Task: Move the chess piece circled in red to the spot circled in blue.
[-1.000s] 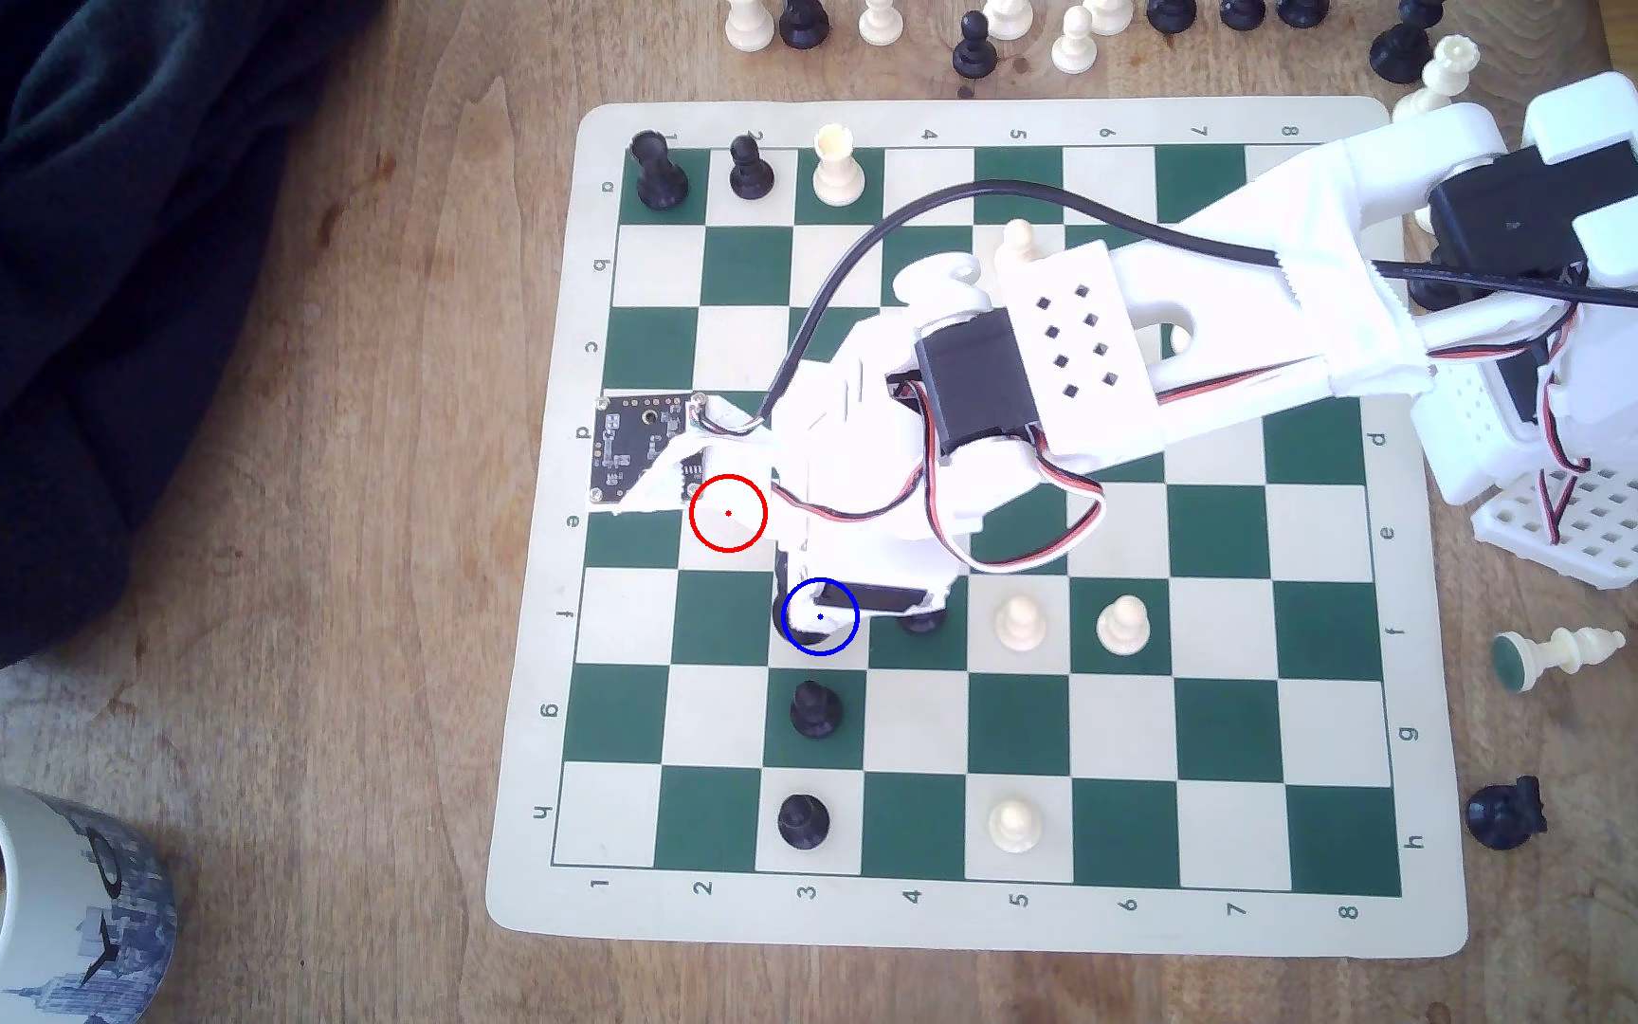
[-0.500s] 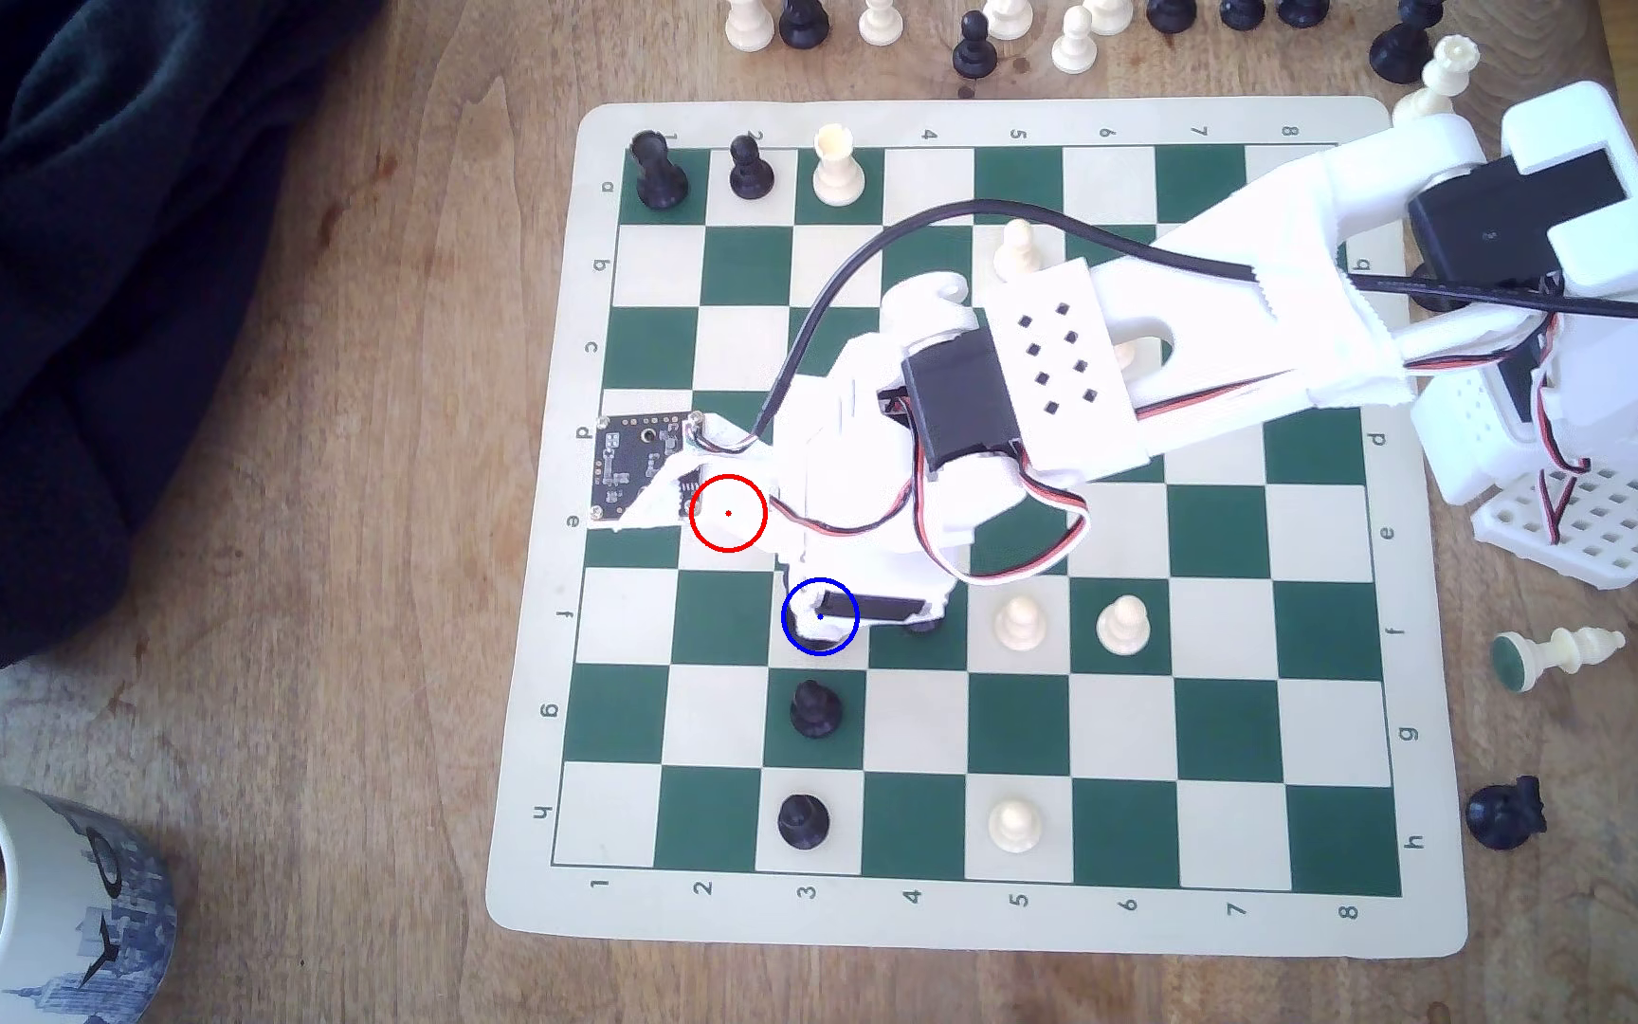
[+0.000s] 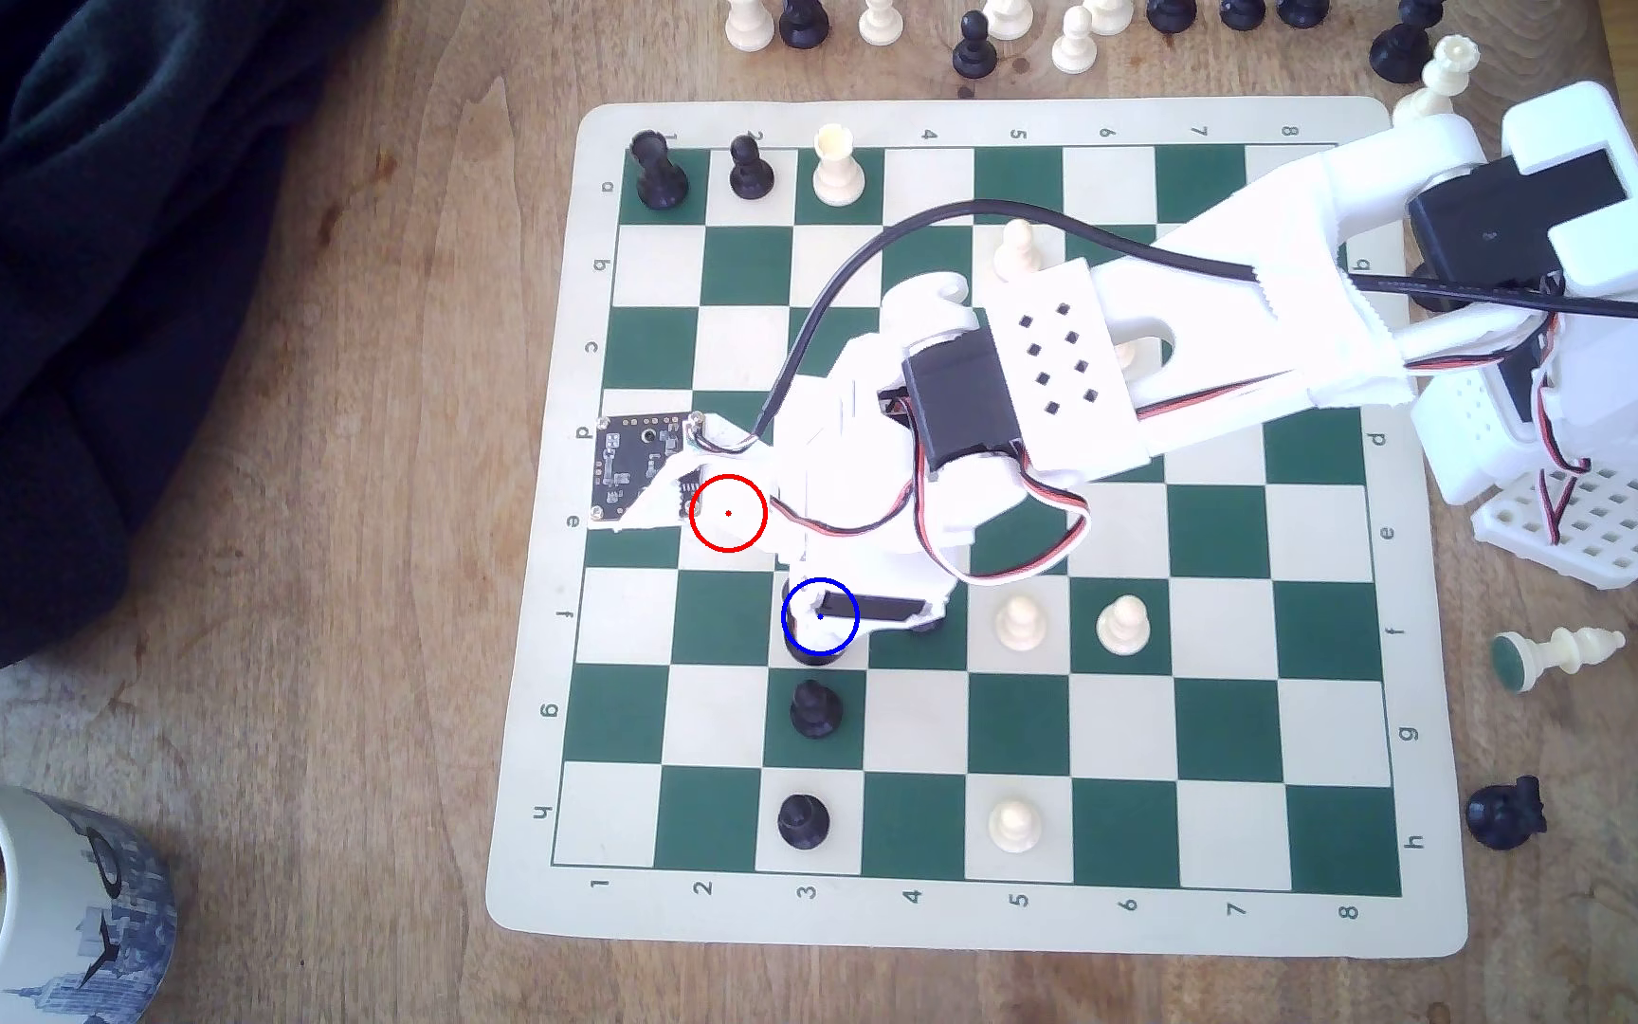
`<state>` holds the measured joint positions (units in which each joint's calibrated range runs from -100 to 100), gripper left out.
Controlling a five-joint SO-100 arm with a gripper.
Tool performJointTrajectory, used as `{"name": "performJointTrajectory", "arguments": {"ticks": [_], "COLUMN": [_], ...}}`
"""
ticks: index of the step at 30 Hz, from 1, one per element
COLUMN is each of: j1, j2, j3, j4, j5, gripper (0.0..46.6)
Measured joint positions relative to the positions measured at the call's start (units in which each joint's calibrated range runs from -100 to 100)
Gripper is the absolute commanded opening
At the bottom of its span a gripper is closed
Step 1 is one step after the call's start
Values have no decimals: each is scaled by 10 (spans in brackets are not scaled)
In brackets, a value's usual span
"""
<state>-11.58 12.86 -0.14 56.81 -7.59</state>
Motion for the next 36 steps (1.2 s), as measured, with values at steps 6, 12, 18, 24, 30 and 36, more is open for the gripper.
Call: {"name": "performJointTrajectory", "arguments": {"ticks": [6,12,18,24,30,36], "j1": [0,0,0,0,0,-5], "j2": [0,0,0,-12,-103,-312], "j3": [0,0,0,0,4,224], "j4": [0,0,0,0,18,-28], "j5": [0,0,0,-4,-10,-15], "gripper": [138,138,150,159,82,8]}}
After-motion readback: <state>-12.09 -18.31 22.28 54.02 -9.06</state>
